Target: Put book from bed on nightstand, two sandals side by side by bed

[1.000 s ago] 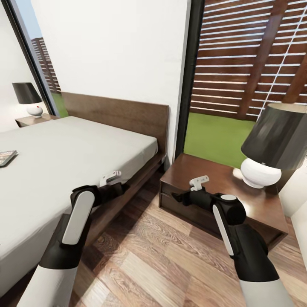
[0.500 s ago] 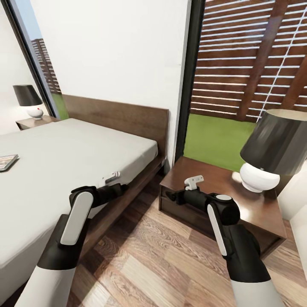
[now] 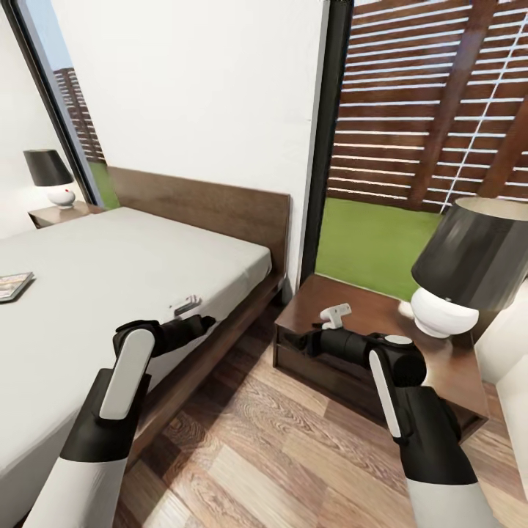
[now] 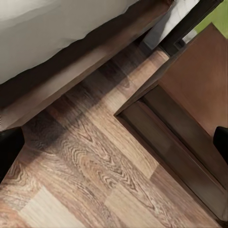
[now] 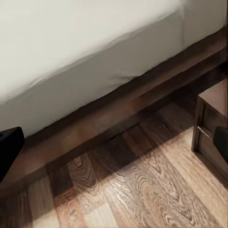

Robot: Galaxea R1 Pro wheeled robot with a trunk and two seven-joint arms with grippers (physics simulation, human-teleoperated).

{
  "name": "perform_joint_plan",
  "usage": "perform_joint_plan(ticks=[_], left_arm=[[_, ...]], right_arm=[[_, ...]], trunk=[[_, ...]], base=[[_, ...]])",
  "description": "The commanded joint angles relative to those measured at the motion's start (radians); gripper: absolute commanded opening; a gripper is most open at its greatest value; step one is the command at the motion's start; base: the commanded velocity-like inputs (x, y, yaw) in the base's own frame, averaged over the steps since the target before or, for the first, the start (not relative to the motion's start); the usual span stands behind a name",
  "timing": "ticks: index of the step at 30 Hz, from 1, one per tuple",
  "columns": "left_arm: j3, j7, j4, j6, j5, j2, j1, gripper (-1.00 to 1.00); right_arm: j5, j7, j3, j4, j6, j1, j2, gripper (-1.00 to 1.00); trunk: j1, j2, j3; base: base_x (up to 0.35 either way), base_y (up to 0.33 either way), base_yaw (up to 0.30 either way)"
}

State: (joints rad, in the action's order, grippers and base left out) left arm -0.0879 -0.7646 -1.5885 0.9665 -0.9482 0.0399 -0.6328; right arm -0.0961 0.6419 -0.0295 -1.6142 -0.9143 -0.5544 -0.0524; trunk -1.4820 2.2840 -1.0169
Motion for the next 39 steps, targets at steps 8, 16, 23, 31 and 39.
perform_joint_plan(ticks=[8,16,23,31,39], left_arm=[[0.002,-0.011,-0.001,0.001,-0.009,0.0,-0.001,1.0],[0.024,-0.009,-0.001,0.003,-0.013,-0.001,0.001,1.0],[0.165,-0.003,-0.005,0.01,-0.024,-0.013,0.017,1.0],[0.166,-0.005,-0.004,0.013,-0.023,-0.021,0.018,1.0],[0.158,-0.004,-0.002,0.018,-0.021,-0.025,0.016,1.0]], right_arm=[[-0.012,-0.078,0.03,-0.001,0.001,-0.002,0.007,1.0],[-0.005,-0.089,0.03,-0.001,-0.005,-0.002,0.01,1.0],[-0.01,-0.095,0.028,-0.001,-0.026,-0.001,0.006,1.0],[-0.009,-0.096,0.028,-0.001,-0.034,-0.003,0.005,1.0],[-0.012,-0.096,0.025,-0.001,-0.04,-0.002,0.007,1.0]], trunk=[[0.031,-0.056,0.024],[0.062,-0.112,0.049],[0.088,-0.161,0.072],[0.119,-0.217,0.098],[0.15,-0.273,0.123]], base=[[0.0,0.0,0.0],[0.0,0.0,0.0],[0.0,0.0,0.011],[0.0,0.0,0.213],[0.0,0.0,0.279]])
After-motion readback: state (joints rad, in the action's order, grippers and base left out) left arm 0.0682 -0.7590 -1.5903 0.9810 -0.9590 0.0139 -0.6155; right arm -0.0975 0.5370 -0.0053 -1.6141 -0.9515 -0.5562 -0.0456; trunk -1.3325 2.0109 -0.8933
